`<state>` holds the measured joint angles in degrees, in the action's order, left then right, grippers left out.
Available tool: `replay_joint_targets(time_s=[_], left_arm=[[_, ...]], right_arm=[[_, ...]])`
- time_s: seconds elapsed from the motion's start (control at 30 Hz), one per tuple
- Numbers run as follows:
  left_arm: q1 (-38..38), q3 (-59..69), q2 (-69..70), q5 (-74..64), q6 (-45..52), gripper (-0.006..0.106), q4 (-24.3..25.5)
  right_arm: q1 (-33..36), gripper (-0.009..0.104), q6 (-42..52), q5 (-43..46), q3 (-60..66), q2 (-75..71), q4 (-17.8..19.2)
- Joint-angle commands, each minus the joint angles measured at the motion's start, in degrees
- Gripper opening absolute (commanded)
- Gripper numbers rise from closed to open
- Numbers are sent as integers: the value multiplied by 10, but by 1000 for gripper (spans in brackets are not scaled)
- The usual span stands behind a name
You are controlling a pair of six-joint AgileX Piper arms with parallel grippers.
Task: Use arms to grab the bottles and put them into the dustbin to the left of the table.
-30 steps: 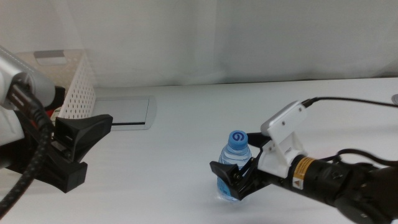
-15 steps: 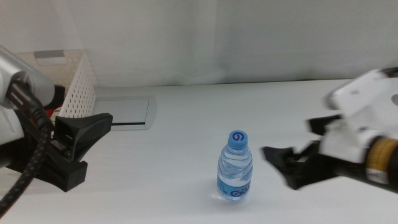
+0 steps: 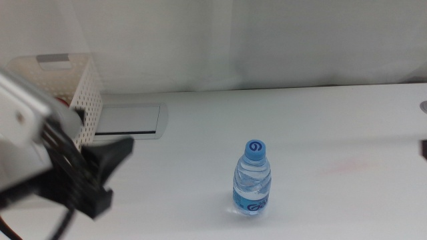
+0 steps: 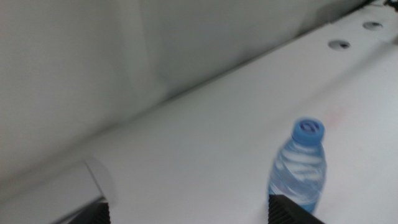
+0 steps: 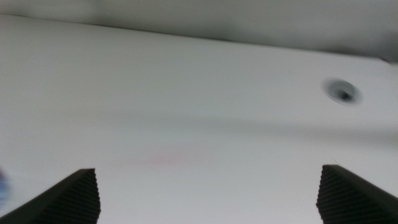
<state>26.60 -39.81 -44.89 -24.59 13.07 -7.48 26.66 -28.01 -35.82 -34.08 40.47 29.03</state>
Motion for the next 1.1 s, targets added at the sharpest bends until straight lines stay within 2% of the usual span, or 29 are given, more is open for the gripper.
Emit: replay_joint_targets(time_s=[0.0, 0.13, 0.27, 0.4, 0.57, 0.67, 0.77, 0.83, 1.07], left_arm=[[3, 39, 0, 39, 25, 69, -47], [3, 79, 0, 68, 59, 69, -102], [3, 94, 0, 80, 64, 69, -115], [3, 94, -6, 95, 71, 69, -124], [16, 94, -49, 114, 83, 69, -147], [52, 94, -85, 156, 84, 69, -145], [103, 94, -130, 214, 84, 69, -144], [131, 94, -164, 241, 84, 69, -144], [199, 94, -296, 332, 82, 69, -144]], right_arm=[[-29, 94, -2, -41, -2, -14, 3], [-38, 92, 11, -71, 0, -24, -34], [-38, 84, 1, -16, 24, -43, -56], [-38, 75, -63, 71, 79, -82, -41], [-38, 74, -97, 112, 145, -155, -27], [-38, 73, -98, 136, 179, -208, 0], [-38, 65, -106, 167, 205, -262, 25], [-38, 62, -111, 168, 225, -287, 29], [-38, 62, -111, 178, 303, -328, 33]])
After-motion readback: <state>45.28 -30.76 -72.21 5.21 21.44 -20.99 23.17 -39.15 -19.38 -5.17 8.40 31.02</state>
